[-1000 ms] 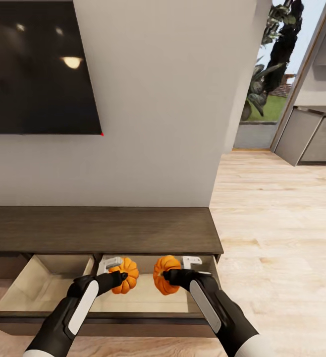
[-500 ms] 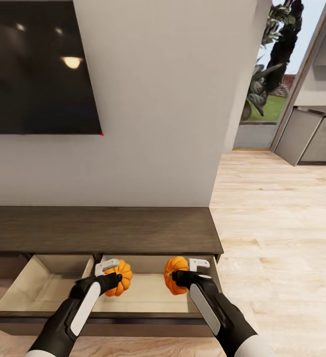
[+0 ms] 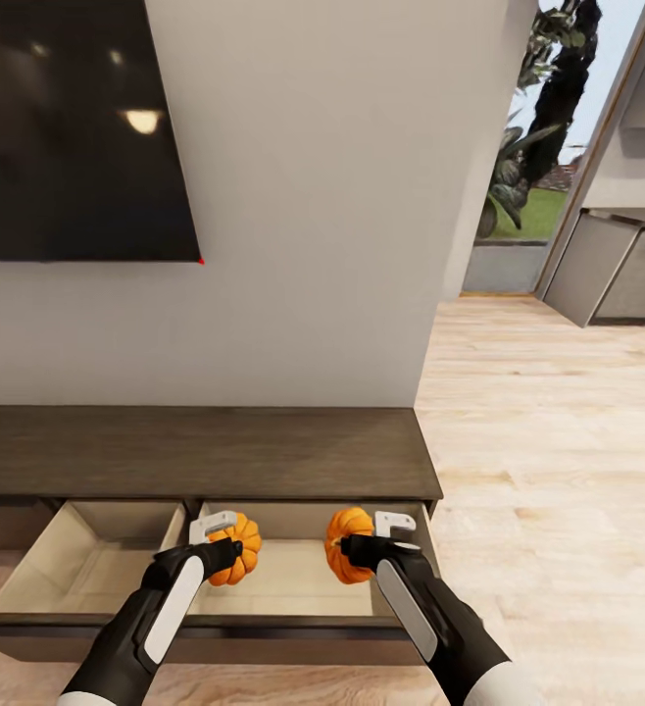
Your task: Place each of the two pumpkins and all three candles from the living room inside a cabinet in the living room (use any cabinet), then make sure every cabinet is closed, and position the cauldron so it is next to a table in the living room.
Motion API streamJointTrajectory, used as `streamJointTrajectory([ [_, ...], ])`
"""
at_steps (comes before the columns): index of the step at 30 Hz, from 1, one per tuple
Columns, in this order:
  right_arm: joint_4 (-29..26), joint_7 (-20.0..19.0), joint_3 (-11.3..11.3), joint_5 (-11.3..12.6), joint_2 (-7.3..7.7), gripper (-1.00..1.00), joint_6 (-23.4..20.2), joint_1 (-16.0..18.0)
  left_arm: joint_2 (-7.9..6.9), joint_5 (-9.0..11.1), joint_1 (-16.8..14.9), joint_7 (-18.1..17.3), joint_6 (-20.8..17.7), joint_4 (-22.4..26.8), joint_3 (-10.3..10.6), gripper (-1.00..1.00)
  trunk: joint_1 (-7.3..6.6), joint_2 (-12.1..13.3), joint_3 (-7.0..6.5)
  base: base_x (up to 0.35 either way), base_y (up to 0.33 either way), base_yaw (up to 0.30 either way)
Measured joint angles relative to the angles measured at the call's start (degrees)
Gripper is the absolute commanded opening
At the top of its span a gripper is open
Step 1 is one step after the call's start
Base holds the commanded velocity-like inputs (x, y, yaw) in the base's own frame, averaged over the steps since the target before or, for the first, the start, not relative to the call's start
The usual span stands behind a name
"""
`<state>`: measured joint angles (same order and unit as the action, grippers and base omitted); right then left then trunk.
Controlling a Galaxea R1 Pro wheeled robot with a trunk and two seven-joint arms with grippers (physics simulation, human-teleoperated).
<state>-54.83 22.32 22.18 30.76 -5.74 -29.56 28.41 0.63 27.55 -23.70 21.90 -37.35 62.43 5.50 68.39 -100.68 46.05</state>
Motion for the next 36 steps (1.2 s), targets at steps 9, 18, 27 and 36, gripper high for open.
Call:
streamJointTrajectory([
  [9, -0.83, -0.52, -0.24, 0.03, 0.01, -1.0, -0.13, 0.02, 0.0, 0.08, 0.0, -0.11, 0.0, 0.2, 0.04, -1.0, 1.98, -3.61, 1.61, 0.0, 0.0, 0.0],
  [18, -1.15, -0.61, -0.26, 0.09, 0.22, -1.0, 0.23, 0.01, 0.0, 0.09, 0.0, -0.12, 0.0, 0.28, 0.04, -1.0, 3.95, -7.22, 3.23, 0.0, 0.0, 0.0],
  [27, -1.42, -0.62, -0.18, 0.03, 0.4, -1.0, 0.45, 0.01, 0.0, 0.08, 0.0, -0.13, 0.0, 0.25, 0.04, -1.0, 5.93, -10.83, 4.85, 0.0, 0.0, 0.0],
  [36, -1.42, -0.77, -0.34, 0.11, 0.44, -1.0, 0.58, 0.02, -0.07, 0.51, 0.08, -0.58, 0.26, 0.92, 0.3, -1.0, 6.15, -11.24, 5.03, 0.0, 0.0, 0.0],
])
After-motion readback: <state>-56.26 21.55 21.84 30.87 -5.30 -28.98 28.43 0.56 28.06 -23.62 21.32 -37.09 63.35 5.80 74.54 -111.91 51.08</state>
